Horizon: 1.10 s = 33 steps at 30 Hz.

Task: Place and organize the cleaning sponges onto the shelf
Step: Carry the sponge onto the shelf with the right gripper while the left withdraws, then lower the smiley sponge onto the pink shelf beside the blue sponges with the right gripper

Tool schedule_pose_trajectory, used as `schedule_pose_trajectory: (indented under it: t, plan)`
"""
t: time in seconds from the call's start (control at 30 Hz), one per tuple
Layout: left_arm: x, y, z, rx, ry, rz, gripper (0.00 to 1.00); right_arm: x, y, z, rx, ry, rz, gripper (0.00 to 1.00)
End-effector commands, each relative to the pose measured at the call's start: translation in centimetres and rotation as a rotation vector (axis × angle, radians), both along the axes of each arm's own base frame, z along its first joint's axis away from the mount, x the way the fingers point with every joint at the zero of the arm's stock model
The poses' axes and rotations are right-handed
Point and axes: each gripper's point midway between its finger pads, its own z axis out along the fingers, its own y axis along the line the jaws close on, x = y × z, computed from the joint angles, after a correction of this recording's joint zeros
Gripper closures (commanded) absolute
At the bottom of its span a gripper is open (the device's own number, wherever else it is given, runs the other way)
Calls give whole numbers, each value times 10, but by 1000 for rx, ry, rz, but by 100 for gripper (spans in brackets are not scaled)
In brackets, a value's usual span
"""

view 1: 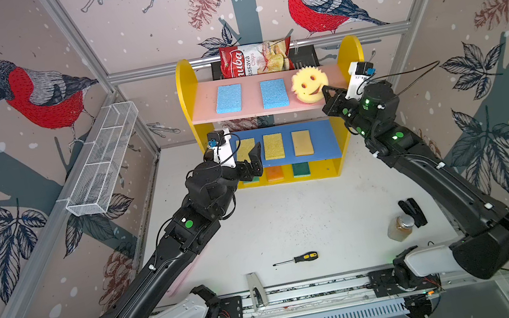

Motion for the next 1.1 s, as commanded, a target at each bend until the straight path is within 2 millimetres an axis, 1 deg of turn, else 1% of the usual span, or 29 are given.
schedule_pose_trajectory:
  t: [0.0, 0.3, 0.53, 0.73, 0.8, 0.9, 0.97, 1.07]
  plan:
    - [2, 0, 8, -23, -28, 3, 2, 3, -5, 0, -23, -5, -46, 89]
    - [3, 1, 5, -18, -23, 11, 2, 5, -17, -2, -29, 0, -123, 81]
    - [4, 0, 4, -20, -21, 6, 2, 6, -19, -5, -27, 9, -151, 79]
    - [4, -1, 2, -19, -17, 6, 2, 5, -13, -3, -27, 3, -152, 64]
    - [5, 0, 3, -19, -17, 9, 2, 5, -12, -3, -31, 1, -150, 56]
    - [5, 0, 3, -19, -18, 8, 2, 5, -12, -5, -35, 4, -152, 46]
    - [5, 0, 2, -18, -17, 8, 2, 5, -12, -6, -38, 8, -155, 43]
    - [5, 0, 2, -15, -17, 9, 2, 5, -12, -7, -38, 11, -158, 42]
